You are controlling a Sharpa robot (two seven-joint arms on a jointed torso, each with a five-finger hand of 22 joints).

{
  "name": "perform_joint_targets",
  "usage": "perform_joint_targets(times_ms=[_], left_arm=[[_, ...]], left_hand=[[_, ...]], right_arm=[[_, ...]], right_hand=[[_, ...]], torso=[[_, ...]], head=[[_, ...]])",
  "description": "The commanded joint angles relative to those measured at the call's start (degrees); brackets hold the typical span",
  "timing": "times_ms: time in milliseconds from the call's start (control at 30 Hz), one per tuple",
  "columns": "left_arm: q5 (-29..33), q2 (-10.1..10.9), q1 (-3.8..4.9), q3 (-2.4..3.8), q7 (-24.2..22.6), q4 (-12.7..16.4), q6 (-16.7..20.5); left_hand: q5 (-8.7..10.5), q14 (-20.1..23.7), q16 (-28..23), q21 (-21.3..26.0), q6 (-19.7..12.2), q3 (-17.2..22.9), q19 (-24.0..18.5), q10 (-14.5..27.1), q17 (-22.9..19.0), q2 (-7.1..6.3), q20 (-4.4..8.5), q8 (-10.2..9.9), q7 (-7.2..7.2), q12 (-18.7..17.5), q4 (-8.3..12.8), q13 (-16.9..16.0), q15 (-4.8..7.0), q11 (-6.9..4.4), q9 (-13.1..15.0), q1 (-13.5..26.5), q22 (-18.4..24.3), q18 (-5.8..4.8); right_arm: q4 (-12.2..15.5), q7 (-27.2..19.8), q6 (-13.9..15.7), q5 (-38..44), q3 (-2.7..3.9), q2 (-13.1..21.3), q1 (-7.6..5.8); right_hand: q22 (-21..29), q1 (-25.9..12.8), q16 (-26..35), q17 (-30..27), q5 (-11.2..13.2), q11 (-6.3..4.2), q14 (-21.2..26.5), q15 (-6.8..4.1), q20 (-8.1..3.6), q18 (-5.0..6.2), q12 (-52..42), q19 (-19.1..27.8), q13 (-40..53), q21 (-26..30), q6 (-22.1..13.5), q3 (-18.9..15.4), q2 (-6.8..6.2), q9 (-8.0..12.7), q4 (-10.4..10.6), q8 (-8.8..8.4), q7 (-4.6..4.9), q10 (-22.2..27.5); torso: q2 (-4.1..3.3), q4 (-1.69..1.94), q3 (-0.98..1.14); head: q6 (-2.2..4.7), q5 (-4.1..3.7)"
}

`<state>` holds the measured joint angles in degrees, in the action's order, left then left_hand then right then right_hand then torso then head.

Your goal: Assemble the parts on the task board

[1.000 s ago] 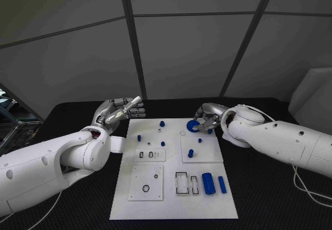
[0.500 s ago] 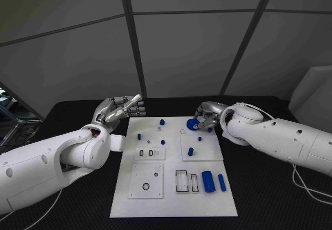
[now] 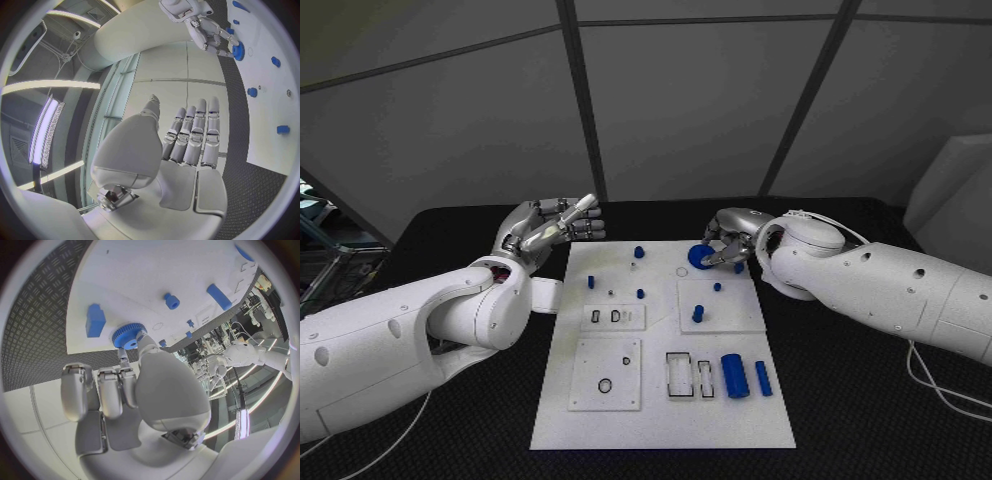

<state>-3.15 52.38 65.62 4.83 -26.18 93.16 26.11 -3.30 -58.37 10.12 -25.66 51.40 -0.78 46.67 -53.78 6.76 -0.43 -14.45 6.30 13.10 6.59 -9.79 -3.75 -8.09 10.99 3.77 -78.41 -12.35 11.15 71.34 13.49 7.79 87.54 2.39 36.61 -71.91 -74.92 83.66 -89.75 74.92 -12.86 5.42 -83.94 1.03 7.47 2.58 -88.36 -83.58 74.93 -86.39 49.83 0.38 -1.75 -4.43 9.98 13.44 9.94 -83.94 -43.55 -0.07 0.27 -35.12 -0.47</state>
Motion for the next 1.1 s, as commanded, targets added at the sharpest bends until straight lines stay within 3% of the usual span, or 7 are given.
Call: perform_joint_targets(times_ms=[33, 300, 633, 900, 1100], left_arm=[[-0.3, 0.0, 0.09, 0.06, -0.2, 0.1, -0.8], [-0.3, 0.0, 0.09, 0.06, 0.0, 0.2, -0.9], [-0.3, 0.1, 0.09, 0.06, 0.1, 0.2, -0.9], [-0.3, 0.3, 0.09, 0.06, 0.2, 0.2, -0.9], [-0.3, 0.3, 0.09, 0.06, 0.2, 0.2, -1.0]], left_hand=[[-0.02, 0.0, -0.3, -0.3, 0.4, 0.0, -0.3, -0.3, 0.1, 0.42, 0.08, -0.3, 0.55, -0.3, 0.4, 0.0, -0.21, -0.01, 0.0, 0.0, -0.1, -0.82], [-0.02, -0.1, -0.3, -0.4, 0.4, 0.0, -0.3, -0.3, 0.1, 0.43, 0.08, -0.4, 0.57, -0.3, 0.4, 0.1, -0.21, 0.0, 0.0, 0.0, -0.1, -0.82], [-0.02, -0.1, -0.3, -0.4, 0.3, 0.0, -0.3, -0.2, 0.1, 0.45, 0.08, -0.4, 0.58, -0.4, 0.4, 0.1, -0.21, 0.01, 0.0, 0.0, -0.1, -0.81], [-0.02, -0.1, -0.3, -0.4, 0.3, 0.0, -0.3, -0.2, 0.1, 0.45, 0.08, -0.4, 0.58, -0.4, 0.4, 0.1, -0.21, 0.01, 0.0, 0.0, -0.1, -0.81], [-0.02, -0.1, -0.3, -0.4, 0.3, 0.0, -0.3, -0.2, 0.1, 0.45, 0.08, -0.4, 0.58, -0.4, 0.4, 0.1, -0.21, 0.01, 0.0, 0.0, -0.1, -0.81]], right_arm=[[0.0, 0.1, 0.4, 3.8, -0.08, 0.0, 0.02], [0.2, -1.5, 2.7, 6.0, -0.08, -0.2, 0.03], [1.9, -2.7, 4.6, 5.5, -0.08, 0.3, 0.04], [7.6, -1.6, 6.0, 5.1, -0.05, 1.7, 0.03], [10.6, 0.2, 7.5, 6.1, -0.04, 0.5, 0.01]], right_hand=[[-7.2, 0.3, -0.2, 15.1, 0.8, -0.57, -6.1, -0.29, -0.28, -0.77, -0.5, -0.9, 13.4, -0.4, 1.6, 1.1, 0.96, -0.2, -0.6, 0.63, -0.35, -5.0], [-7.9, 1.0, -0.2, 15.1, 0.3, -1.68, -6.1, -1.59, -1.37, -0.92, -1.4, -1.4, 14.7, -0.7, 5.2, 4.5, 2.6, -0.1, -2.2, 0.66, -1.65, -5.8], [-8.3, 0.1, -0.2, 15.1, 0.2, -2.18, -6.1, -2.36, -2.22, -1.02, -1.6, -1.6, 15.1, -0.9, 6.7, 6.4, 2.35, 0.2, -3.0, -0.45, -2.16, -6.1], [-8.5, -0.8, -0.2, 15.1, 0.2, -2.2, -6.1, -2.36, -2.33, -1.08, -1.6, -1.8, 15.1, -0.9, 7.1, 6.9, 1.76, 0.3, -3.2, -1.16, -2.15, -6.1], [-8.9, -1.3, -0.2, 15.1, 0.6, -2.2, -6.1, -2.33, -2.33, -1.16, -1.6, -2.1, 15.1, -1.1, 7.3, 7.2, 1.42, 0.4, -3.3, -1.55, -2.12, -6.1]], torso=[[-0.01, 0.02, 0.0], [-0.01, 0.04, 0.03], [-0.02, -0.01, 0.07], [0.03, -0.01, 0.02], [-0.02, 0.15, 0.03]], head=[[-0.04, -0.07], [-0.08, -0.07], [0.0, -0.01], [0.13, 0.25], [0.29, 0.44]])
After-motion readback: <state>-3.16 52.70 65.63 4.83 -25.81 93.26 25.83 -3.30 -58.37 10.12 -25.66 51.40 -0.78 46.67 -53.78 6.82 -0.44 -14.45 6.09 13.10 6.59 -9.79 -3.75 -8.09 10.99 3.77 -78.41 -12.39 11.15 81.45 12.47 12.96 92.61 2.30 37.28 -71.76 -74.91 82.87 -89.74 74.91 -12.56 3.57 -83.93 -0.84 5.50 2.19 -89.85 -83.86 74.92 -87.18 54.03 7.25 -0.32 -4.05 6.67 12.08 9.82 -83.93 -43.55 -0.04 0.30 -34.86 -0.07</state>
